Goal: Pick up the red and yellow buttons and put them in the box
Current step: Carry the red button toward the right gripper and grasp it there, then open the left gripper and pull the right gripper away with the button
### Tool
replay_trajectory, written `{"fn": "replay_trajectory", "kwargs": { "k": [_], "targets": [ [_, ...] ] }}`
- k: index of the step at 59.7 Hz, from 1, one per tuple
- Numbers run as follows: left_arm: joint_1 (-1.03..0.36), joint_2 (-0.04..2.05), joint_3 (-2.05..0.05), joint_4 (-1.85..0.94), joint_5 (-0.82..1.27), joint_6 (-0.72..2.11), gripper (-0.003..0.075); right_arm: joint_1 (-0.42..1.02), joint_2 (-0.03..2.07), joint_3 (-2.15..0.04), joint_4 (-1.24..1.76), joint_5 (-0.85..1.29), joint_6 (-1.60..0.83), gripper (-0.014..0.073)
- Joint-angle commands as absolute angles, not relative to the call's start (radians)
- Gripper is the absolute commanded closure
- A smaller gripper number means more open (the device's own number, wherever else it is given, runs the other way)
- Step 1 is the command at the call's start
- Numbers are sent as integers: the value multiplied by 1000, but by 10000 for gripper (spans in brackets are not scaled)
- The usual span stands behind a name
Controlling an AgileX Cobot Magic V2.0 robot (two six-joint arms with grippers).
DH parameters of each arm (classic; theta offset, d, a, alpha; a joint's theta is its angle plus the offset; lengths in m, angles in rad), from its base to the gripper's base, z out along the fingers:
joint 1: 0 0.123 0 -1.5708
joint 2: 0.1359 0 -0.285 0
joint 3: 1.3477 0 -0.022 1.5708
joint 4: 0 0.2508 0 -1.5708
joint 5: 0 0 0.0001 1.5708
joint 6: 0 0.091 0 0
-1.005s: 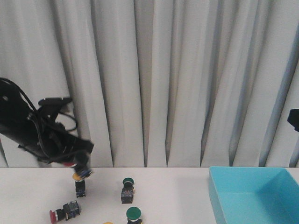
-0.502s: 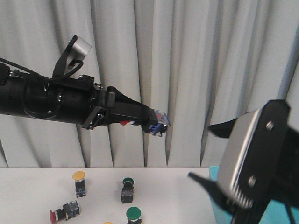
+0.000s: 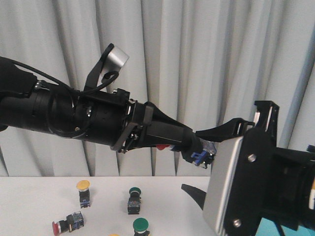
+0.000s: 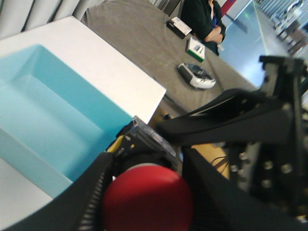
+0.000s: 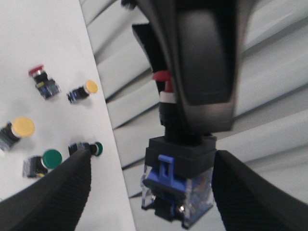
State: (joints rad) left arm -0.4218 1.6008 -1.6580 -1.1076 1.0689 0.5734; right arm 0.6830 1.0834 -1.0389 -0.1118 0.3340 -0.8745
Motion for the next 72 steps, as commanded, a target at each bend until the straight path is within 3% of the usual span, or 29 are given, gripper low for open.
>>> {"fn": "replay_trajectory", "kwargs": {
  "k": [1, 28, 39, 52, 64, 72],
  "targets": [
    [-432, 1558, -1686, -1188, 1033, 489, 716, 684, 1086, -1072, -200, 261, -874, 86],
    [-432, 1558, -1686, -1203, 1002, 457, 716, 681, 1136, -1072, -319, 116, -703, 106],
    [-432, 1558, -1686, -1240, 1003, 458, 716, 679, 1155, -1072, -319, 112, -666, 285],
    [-432, 1558, -1686, -1232, 1004, 470, 715, 679, 1163, -1072, -312, 97, -658, 602],
    [-432, 1558, -1686, -1212, 978, 537, 678, 679, 1163, -1072, -316, 86, -633, 600],
    [-432, 1558, -1686, -1188, 939, 581, 585, 679, 1163, -1072, -316, 86, -633, 598]
  ]
}}
